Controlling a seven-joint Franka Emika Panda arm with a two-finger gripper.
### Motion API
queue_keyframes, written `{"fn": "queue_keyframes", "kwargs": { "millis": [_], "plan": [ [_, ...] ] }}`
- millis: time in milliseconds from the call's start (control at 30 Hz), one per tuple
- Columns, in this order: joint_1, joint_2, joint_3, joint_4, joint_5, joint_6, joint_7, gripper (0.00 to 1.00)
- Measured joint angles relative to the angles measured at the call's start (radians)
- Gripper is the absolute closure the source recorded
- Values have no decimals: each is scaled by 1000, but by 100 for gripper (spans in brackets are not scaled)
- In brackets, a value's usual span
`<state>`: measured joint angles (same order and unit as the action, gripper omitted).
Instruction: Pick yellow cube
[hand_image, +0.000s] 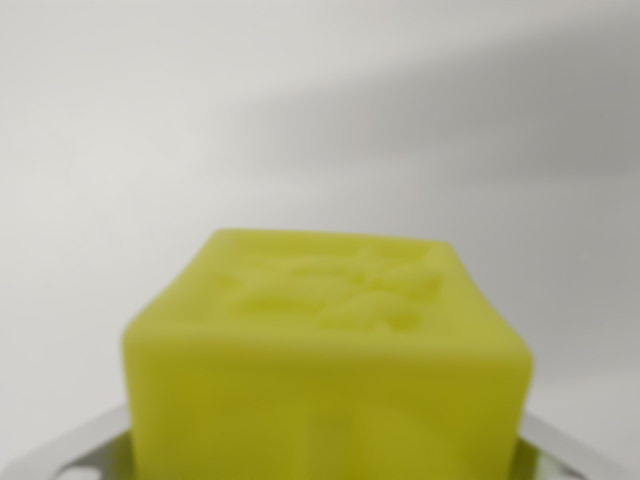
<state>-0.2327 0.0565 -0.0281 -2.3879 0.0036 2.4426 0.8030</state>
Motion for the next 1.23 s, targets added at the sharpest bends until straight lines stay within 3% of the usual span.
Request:
{"fn": "queue_keyframes", "kwargs": {
  "millis": [900, 1233],
  "plan": [
    [0, -117, 0, 57, -5, -174, 3, 100],
    [0, -122, 0, 61, -5, -183, 4, 100]
  ]
}}
